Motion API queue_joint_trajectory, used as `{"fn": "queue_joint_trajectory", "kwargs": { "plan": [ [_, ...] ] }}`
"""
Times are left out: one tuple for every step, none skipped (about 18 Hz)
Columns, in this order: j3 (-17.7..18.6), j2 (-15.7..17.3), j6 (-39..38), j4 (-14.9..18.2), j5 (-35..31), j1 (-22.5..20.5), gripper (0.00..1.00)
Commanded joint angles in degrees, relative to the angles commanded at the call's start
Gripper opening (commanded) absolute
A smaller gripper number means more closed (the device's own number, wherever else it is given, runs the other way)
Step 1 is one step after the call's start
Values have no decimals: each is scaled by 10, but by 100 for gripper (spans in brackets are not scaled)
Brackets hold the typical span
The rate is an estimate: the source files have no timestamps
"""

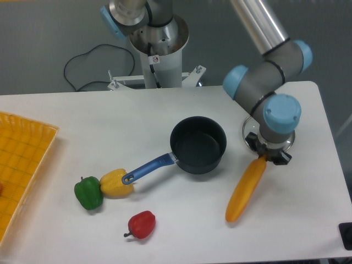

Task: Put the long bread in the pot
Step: 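Lift the bread and swing it over the dark saucepan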

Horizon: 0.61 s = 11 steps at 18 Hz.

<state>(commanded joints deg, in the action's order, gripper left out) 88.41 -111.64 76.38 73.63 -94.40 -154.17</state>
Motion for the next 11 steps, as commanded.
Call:
{"fn": "queue_joint_trajectory", "kwargs": {
  "plan": [
    [9,19,0,16,0,4,0],
    [22,39,1,25,0,4,0],
    [39,60,1,34,0,5,0],
    [52,83,4,45,0,5,0],
    [64,102,7,59,-1,4,0],
    [69,116,8,76,-3,4,0],
    [73,128,8,96,-5,3,0],
    [74,138,9,117,-6,2,0],
    [75,148,9,135,-8,-1,0],
    [76,154,9,145,-18,-2,0],
    [80,157,9,152,-37,-3,0]
  ]
}}
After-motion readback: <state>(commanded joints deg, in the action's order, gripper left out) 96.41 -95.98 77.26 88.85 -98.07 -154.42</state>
